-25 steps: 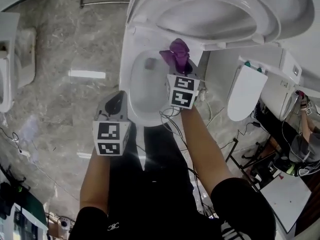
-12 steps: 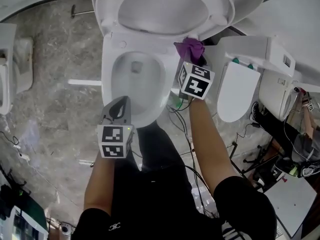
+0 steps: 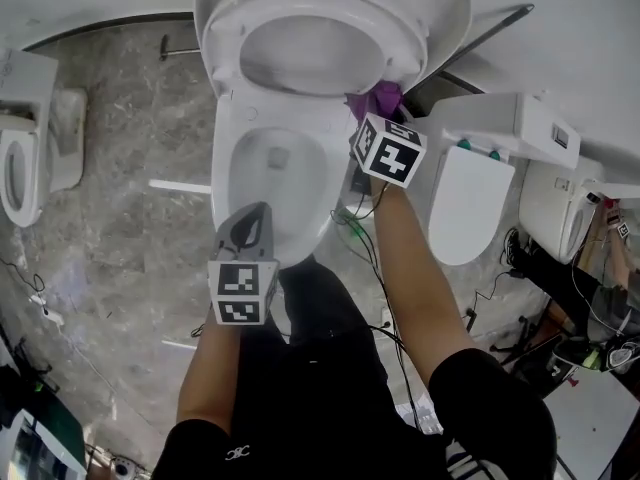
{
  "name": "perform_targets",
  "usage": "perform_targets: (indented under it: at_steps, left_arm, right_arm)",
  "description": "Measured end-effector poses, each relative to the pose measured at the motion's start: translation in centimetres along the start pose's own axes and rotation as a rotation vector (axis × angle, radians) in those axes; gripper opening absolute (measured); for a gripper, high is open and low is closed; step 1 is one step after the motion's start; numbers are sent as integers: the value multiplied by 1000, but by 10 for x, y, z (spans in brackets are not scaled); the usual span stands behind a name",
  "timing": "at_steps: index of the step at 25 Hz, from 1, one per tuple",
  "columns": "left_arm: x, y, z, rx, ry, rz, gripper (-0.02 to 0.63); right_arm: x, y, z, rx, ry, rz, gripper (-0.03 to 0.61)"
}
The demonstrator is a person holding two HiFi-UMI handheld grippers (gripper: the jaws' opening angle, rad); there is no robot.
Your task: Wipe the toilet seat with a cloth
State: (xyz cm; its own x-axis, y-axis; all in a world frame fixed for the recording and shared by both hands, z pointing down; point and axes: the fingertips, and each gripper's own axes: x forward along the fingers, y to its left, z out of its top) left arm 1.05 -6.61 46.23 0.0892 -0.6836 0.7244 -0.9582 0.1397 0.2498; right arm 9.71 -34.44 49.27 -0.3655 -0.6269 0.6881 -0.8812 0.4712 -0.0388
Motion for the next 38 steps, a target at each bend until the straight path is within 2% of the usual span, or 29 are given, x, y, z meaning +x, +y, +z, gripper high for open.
perform_targets:
  at_steps: [7,10,15,24,29,33,35,38]
  left_arm:
    - [-3,11,10,-27,-21,42,5]
    - [-8,11,18,-44,-23,38,5]
    - [-23,5,34,-9,35,47,5]
    - [-60,5,79,66,34,39,5]
    - [-87,19,100,54,24,26,5]
    - [-112,38,119,71,8,34,5]
    - [-123,49,132,90,-6,40,5]
    - [-139,70,146,88,-30,53,5]
  right_arm:
    - [-33,0,44,92,-164,37,94]
    - [-49,5,67,87,-215,39,95]
    - [-59,7,79,68,-173,15,94]
    - [-86,22,94,116,-116,-19,95]
    - [-103,56,131,37,-172,-19,95]
    - [-104,68,153,29,-127,-51,94]
    - [-107,69,154,-21,-114,-78,94]
    - [-113,76,164,-149,-108,-96,95]
